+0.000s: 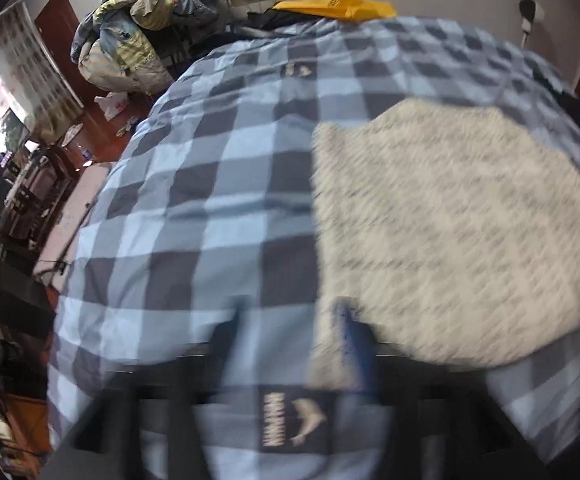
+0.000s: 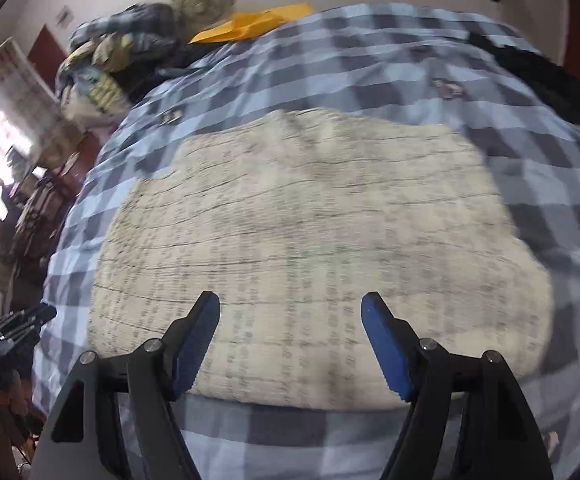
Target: Fold small clothes
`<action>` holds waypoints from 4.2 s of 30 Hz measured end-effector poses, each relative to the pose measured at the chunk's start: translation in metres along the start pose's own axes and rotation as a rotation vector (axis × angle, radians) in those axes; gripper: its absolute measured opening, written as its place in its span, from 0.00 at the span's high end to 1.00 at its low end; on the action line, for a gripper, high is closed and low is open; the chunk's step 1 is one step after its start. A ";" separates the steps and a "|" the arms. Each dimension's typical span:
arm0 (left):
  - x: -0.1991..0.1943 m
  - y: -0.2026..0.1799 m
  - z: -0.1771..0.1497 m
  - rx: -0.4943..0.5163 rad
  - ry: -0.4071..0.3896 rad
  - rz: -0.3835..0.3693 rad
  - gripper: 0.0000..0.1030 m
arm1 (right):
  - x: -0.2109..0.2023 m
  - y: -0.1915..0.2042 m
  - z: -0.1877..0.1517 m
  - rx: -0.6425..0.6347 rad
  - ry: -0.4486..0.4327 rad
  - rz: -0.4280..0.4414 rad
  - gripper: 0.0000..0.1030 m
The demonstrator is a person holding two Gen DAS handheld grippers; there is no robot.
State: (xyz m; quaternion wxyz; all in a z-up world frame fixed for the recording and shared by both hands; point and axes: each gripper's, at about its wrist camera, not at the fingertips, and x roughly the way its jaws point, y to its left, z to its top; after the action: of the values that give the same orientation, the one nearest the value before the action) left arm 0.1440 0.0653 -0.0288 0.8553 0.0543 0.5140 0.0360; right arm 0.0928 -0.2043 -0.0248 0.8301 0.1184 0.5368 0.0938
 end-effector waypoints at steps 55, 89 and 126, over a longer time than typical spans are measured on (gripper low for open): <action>0.132 -0.049 0.003 -0.064 0.159 -0.259 0.00 | 0.062 -0.197 0.118 -0.045 0.200 -0.215 0.96; 0.133 -0.046 0.000 -0.070 0.151 -0.283 0.00 | 0.105 -0.096 0.154 -0.144 0.227 -0.378 0.28; 0.135 -0.046 0.000 -0.057 0.135 -0.295 0.00 | 0.054 -0.208 0.195 0.034 -0.069 -0.428 0.99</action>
State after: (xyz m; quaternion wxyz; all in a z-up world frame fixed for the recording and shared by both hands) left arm 0.2075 0.0354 -0.1532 0.8159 -0.0487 0.5716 -0.0719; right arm 0.2986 -0.4063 -0.0567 0.8468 0.0189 0.5225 -0.0979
